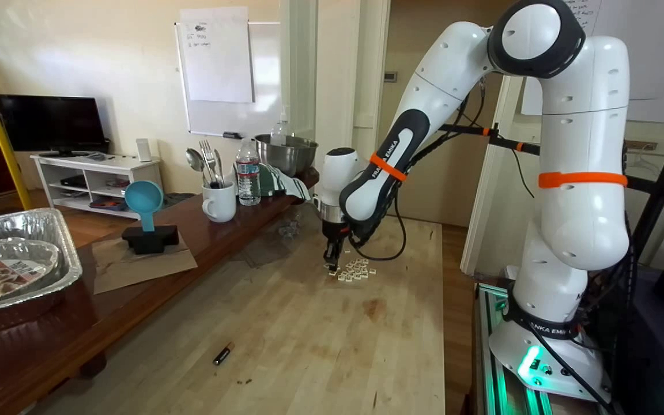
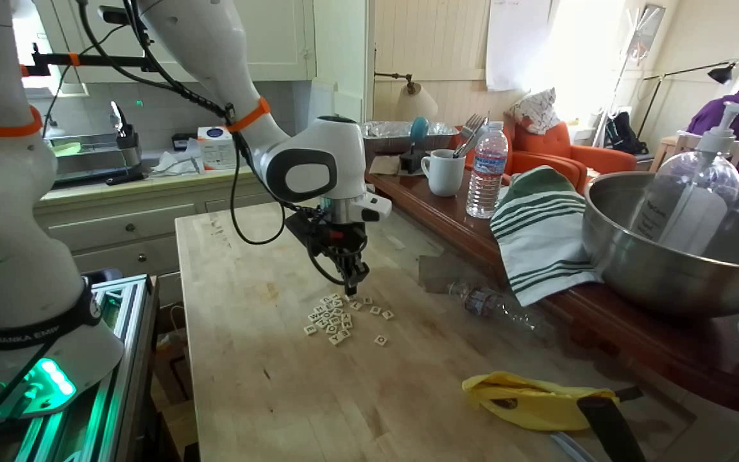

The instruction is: Create the word 'Part'.

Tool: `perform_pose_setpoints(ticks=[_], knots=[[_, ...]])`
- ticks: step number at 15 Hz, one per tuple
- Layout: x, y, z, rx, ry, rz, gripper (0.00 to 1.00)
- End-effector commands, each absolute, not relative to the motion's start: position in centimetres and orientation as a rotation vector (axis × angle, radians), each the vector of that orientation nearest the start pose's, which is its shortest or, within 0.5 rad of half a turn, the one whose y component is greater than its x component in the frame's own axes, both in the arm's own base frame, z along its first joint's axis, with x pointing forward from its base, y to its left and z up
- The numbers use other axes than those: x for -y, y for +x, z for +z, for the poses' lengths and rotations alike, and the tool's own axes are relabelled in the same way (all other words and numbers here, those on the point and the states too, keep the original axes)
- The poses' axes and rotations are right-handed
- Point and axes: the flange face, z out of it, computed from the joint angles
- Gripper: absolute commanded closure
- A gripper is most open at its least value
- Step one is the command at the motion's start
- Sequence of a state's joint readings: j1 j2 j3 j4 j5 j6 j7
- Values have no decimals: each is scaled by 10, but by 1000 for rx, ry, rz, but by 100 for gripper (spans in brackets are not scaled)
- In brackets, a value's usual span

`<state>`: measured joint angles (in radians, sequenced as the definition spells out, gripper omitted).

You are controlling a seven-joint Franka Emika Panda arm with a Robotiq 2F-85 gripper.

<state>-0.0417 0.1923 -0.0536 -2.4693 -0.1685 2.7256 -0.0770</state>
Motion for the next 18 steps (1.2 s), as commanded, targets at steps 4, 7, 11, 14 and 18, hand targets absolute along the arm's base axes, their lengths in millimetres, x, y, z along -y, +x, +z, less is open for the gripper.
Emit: perform_pose_setpoints(ticks=[4,7,11,14,18], knots=[[38,484,205,307,-3194,-185,100],[28,485,202,369,-3178,-204,100],[14,485,200,453,-3154,-184,100],[8,484,204,475,-3141,-190,100],[10,479,224,486,-3147,-258,100]])
